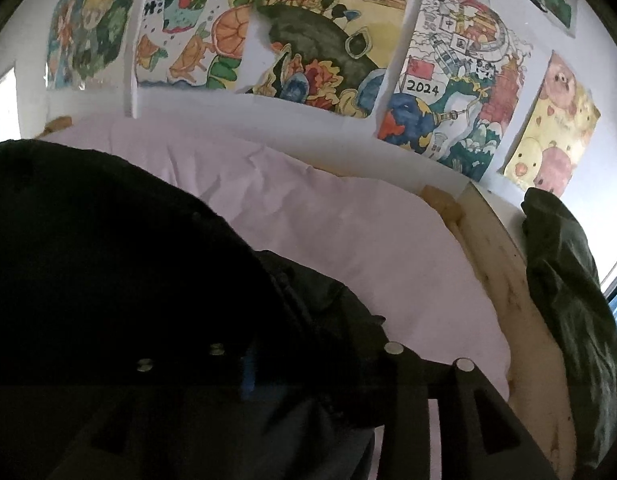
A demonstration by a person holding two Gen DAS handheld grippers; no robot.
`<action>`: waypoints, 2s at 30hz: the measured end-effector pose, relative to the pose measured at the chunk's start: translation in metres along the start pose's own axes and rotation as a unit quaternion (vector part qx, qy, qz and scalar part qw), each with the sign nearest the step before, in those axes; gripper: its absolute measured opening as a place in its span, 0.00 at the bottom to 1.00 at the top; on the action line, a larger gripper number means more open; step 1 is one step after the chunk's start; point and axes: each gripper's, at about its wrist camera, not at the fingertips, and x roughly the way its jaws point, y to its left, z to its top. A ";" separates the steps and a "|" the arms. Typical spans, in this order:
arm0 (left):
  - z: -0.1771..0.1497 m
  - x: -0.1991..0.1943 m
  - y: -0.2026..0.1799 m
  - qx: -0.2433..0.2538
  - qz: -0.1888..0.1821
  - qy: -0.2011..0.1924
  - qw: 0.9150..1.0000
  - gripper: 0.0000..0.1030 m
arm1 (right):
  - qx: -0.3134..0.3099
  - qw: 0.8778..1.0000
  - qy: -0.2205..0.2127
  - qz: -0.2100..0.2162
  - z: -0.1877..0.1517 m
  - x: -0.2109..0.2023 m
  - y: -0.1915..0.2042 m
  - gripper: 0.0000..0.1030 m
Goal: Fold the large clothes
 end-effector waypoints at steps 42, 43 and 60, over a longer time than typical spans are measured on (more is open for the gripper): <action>-0.021 0.040 -0.051 -0.002 -0.085 0.003 0.996 0.96 | 0.046 0.992 -0.008 0.121 0.001 0.044 0.021 0.89; -0.022 0.046 -0.051 -0.001 -0.084 0.011 0.996 0.97 | 0.049 0.990 0.004 0.130 0.000 0.054 0.020 0.90; -0.026 0.101 -0.043 -0.018 -0.101 0.048 0.994 0.99 | 0.100 0.975 0.039 0.193 -0.021 0.112 0.012 0.95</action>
